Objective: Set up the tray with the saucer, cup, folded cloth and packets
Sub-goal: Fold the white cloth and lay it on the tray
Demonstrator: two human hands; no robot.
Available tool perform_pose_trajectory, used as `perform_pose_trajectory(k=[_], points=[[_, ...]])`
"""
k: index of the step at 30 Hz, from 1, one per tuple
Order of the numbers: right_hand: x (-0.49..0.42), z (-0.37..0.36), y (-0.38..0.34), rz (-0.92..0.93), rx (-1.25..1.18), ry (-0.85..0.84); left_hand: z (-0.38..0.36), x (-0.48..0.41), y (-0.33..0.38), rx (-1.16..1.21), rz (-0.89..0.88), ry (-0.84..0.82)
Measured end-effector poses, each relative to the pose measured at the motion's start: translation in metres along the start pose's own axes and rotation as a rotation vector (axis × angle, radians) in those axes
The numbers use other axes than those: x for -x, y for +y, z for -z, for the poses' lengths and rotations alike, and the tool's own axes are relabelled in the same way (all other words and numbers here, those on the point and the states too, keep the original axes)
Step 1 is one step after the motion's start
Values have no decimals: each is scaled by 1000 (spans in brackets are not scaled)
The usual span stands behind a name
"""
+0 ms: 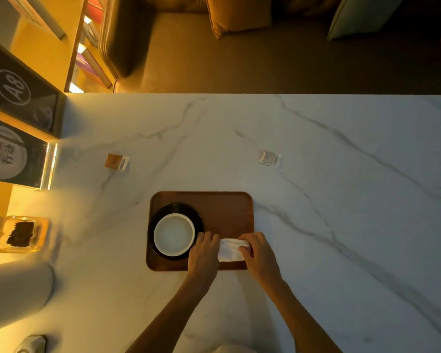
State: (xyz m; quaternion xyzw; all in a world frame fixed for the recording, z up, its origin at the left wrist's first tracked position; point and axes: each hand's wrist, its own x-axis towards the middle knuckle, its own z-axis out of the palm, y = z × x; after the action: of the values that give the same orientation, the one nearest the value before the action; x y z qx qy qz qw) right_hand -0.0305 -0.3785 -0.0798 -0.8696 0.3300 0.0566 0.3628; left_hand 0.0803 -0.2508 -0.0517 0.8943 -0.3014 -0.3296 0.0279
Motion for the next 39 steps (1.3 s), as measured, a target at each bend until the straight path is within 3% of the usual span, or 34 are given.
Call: perform_pose_trajectory(k=[9, 14, 18, 28, 39], points=[[14, -3, 0, -91, 70, 27, -7, 6, 2, 53, 33, 62], [27, 0, -8, 35, 157, 150, -29, 26, 0, 40, -124, 102], [40, -13, -9, 247, 313, 97, -45, 44, -3, -44, -265, 128], [33, -30, 7, 111, 465, -62, -46, 54, -8, -64, -182, 50], [37, -33, 10, 250, 492, -43, -53, 44, -18, -94, -225, 64]])
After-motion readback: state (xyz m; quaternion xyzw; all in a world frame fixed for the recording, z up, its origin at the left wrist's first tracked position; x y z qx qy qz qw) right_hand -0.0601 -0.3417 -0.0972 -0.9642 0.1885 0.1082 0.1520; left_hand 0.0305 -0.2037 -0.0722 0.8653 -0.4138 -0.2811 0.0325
